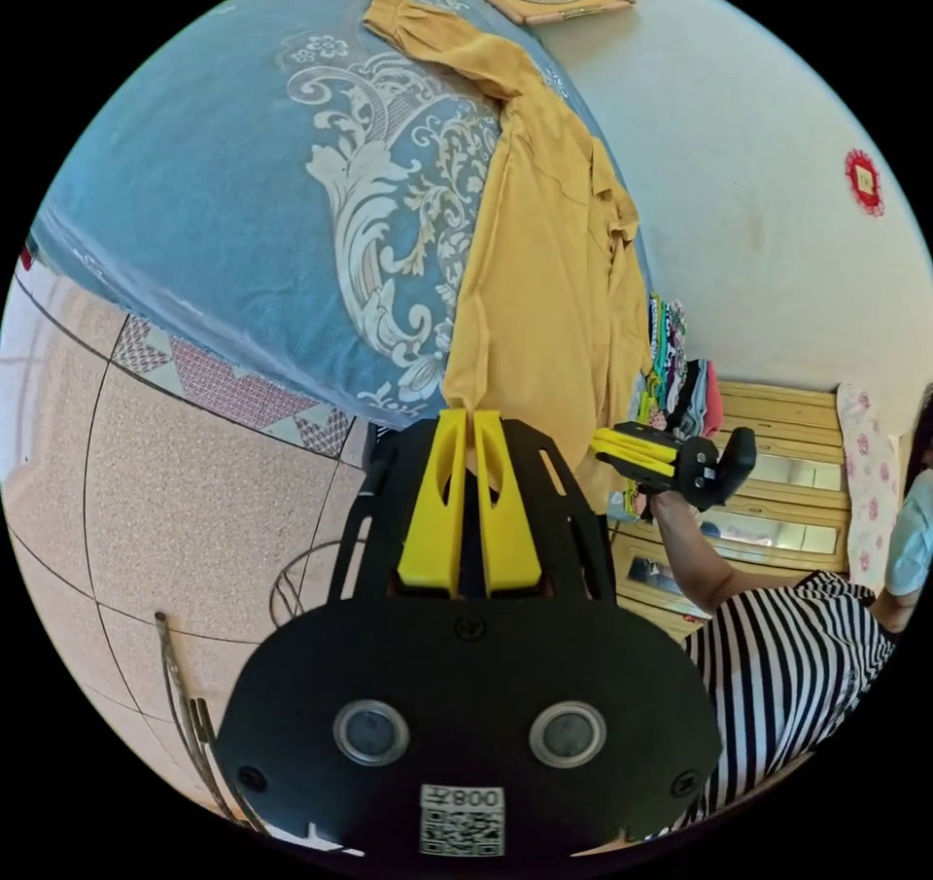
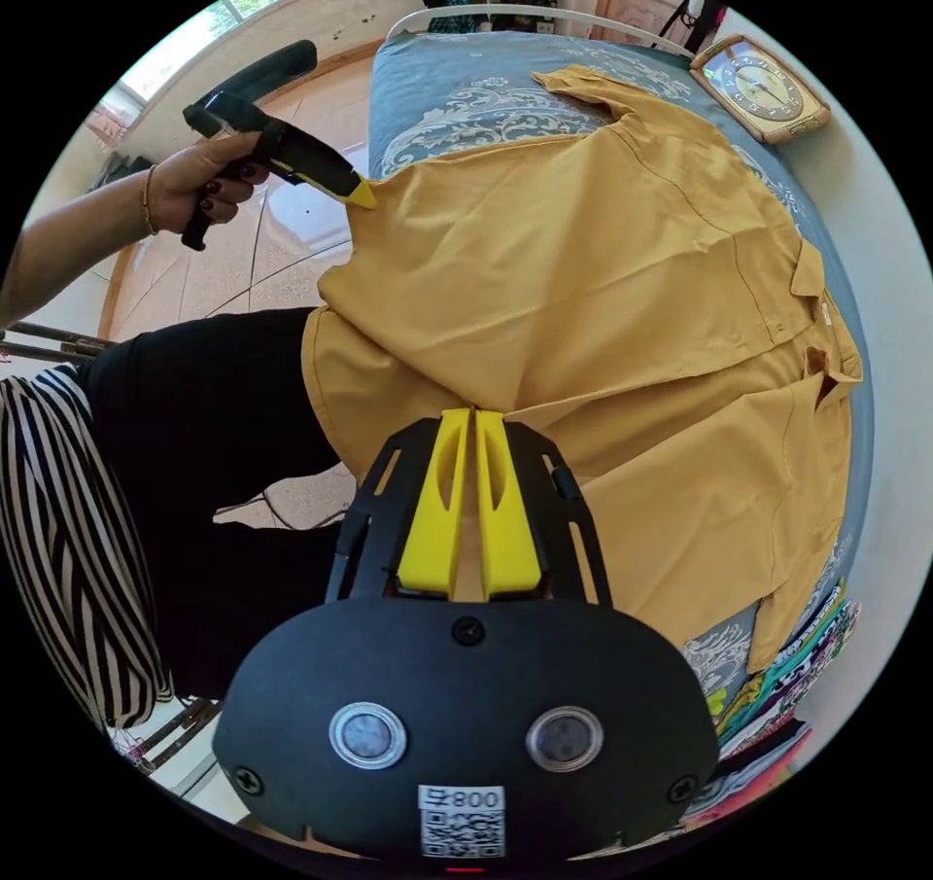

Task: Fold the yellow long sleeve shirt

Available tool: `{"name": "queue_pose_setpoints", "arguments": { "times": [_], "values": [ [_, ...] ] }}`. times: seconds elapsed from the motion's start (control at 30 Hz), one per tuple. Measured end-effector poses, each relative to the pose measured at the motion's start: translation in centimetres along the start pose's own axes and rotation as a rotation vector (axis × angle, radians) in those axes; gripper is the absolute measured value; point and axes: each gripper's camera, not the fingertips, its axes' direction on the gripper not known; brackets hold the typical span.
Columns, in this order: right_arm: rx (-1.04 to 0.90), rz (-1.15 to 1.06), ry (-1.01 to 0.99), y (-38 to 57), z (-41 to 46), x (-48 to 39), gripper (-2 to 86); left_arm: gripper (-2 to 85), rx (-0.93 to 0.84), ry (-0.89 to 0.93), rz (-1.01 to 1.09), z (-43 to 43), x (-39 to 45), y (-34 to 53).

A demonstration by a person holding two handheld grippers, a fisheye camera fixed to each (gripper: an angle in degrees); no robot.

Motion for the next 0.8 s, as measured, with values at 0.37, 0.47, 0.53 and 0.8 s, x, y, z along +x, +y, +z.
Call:
{"name": "queue_pose_setpoints", "arguments": {
  "times": [0.37,0.47,0.53,0.8],
  "values": [
    [0.149,-0.049,-0.491,7.7,-5.2,8.7,12.2,1.1,0.073,0.084,-0.044,-6.5,-2.1,-1.6],
    [0.094,-0.002,-0.519,8.5,-4.0,10.0,11.6,1.5,0.055,0.05,-0.075,-6.2,-2.9,-1.6],
    [0.086,0.075,-0.454,9.0,-4.2,10.7,11.0,2.0,0.065,0.047,-0.076,-6.4,-3.0,-1.5],
    [0.09,0.305,-0.5,10.3,-6.0,10.9,8.2,3.9,0.082,0.008,-0.024,-7.4,-1.9,-0.6]
  ]
}}
